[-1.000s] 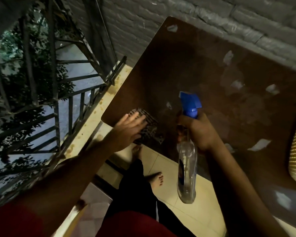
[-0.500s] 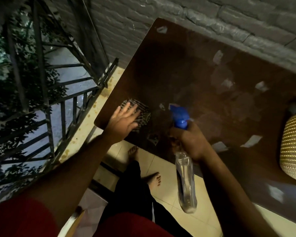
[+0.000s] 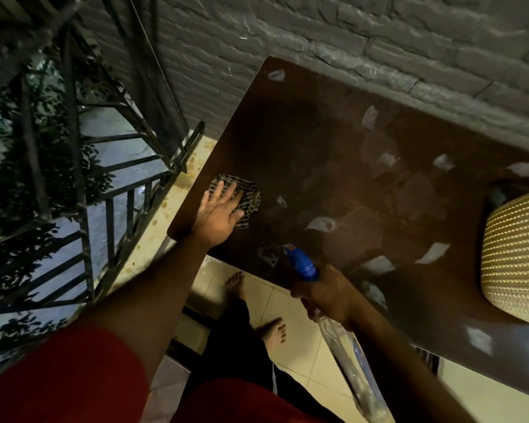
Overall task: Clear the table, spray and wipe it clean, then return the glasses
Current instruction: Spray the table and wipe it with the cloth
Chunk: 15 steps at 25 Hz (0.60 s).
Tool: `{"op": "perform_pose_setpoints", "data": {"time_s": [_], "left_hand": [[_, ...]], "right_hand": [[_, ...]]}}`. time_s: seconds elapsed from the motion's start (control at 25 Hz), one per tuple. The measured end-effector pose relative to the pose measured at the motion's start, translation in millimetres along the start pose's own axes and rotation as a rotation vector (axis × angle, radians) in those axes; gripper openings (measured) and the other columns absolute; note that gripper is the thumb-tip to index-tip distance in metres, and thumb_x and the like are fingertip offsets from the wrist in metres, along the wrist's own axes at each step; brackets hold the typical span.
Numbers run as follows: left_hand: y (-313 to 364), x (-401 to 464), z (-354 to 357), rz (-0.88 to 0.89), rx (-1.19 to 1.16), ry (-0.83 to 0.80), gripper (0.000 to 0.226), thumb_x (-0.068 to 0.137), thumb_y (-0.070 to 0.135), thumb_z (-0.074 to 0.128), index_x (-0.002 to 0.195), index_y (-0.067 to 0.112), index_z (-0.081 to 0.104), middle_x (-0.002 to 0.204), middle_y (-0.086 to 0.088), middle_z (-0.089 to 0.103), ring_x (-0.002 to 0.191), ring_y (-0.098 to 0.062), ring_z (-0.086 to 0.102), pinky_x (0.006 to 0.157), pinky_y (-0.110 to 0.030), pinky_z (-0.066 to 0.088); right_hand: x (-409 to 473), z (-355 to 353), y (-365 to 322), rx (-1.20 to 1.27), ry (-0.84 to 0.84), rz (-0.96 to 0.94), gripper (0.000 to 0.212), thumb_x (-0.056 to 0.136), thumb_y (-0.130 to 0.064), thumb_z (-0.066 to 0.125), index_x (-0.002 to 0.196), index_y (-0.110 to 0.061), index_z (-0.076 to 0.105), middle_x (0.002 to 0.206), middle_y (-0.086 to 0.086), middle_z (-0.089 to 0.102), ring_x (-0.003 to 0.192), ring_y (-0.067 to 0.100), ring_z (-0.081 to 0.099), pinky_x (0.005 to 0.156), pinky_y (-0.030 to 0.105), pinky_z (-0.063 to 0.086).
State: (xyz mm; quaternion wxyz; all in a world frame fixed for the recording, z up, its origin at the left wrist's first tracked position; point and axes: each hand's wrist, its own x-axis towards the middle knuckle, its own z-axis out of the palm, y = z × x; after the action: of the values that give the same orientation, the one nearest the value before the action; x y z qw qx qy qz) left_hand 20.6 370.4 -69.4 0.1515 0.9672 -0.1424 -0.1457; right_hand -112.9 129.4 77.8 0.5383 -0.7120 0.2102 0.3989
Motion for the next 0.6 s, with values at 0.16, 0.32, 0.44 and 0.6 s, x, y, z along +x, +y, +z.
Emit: {"op": "perform_pose_setpoints", "data": {"time_s": [0.16, 0.32, 0.44, 0.6], "left_hand": [[15, -12, 7, -0.02, -0.01, 0.009, 0.057, 0.097, 0.047, 0.025, 0.146, 0.02, 0.038, 0.161, 0.003, 0.012, 0.149, -0.02, -0.003, 0.118, -0.045, -0.003], [47, -91, 39, 0.318, 0.097, -0.099, 0.056, 0.091, 0.043, 0.034, 0.141, 0.021, 0.043, 0.157, 0.001, 0.024, 0.146, -0.026, 0.015, 0.117, -0.051, 0.011], [24, -53, 21, 0.283, 0.191, -0.044, 0.051, 0.096, 0.034, 0.046, 0.144, 0.02, 0.037, 0.157, -0.001, 0.025, 0.147, -0.025, 0.016, 0.117, -0.047, 0.011], [41, 50, -17, -0.061, 0.207, -0.03, 0.052, 0.102, 0.039, 0.028, 0.15, 0.02, 0.025, 0.162, -0.003, 0.002, 0.149, -0.028, -0.004, 0.12, -0.049, 0.005]], "right_hand": [[4, 3, 1, 0.071, 0.081, -0.026, 0.029, 0.078, -0.007, 0.069, 0.101, -0.017, 0.055, 0.055, 0.005, 0.057, 0.04, 0.015, 0.05, 0.044, 0.029, 0.044], [3, -1, 4, 0.18, 0.109, -0.068, 0.024, 0.08, -0.005, 0.067, 0.098, -0.015, 0.055, 0.054, 0.001, 0.058, 0.043, 0.015, 0.051, 0.043, 0.028, 0.044], [1, -5, 5, 0.252, 0.127, -0.056, 0.022, 0.08, -0.001, 0.065, 0.095, -0.014, 0.055, 0.05, 0.002, 0.054, 0.041, 0.017, 0.048, 0.043, 0.028, 0.042], [1, -8, -4, 0.242, 0.182, -0.056, 0.016, 0.082, 0.001, 0.064, 0.091, -0.01, 0.057, 0.055, 0.005, 0.054, 0.039, 0.014, 0.049, 0.041, 0.026, 0.042]]}}
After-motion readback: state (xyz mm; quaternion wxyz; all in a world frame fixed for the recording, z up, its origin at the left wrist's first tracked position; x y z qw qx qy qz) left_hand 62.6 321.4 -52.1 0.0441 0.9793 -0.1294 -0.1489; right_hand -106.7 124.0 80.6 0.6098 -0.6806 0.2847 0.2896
